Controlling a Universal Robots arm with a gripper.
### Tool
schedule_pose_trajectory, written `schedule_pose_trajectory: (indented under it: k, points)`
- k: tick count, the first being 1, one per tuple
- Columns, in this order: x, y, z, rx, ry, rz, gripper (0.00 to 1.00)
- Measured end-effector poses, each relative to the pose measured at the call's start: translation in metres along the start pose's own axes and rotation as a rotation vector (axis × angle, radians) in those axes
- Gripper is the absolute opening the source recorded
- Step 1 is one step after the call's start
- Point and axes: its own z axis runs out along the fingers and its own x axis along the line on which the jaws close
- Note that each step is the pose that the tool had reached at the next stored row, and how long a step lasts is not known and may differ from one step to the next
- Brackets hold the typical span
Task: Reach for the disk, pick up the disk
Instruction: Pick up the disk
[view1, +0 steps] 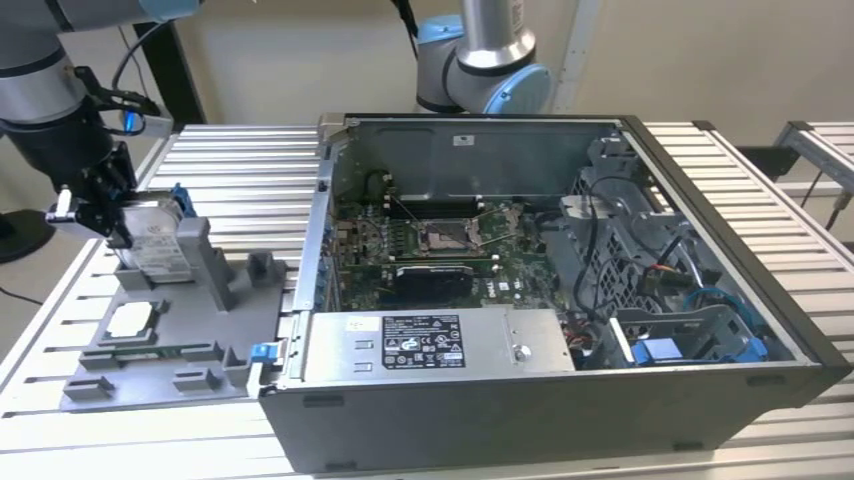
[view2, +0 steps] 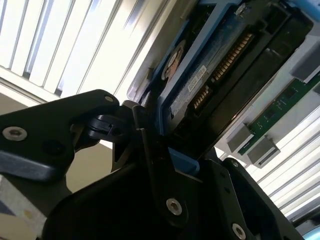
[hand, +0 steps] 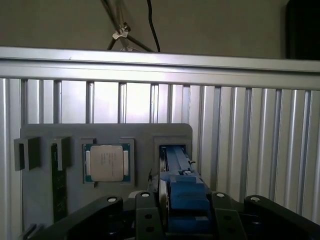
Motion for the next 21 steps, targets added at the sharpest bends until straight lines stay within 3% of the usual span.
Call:
schedule_pose_trajectory:
  k: [21]
  points:
    - [-0.0013,0.0005,-0.0255,-0.0002,0.0001,0.000,0.00]
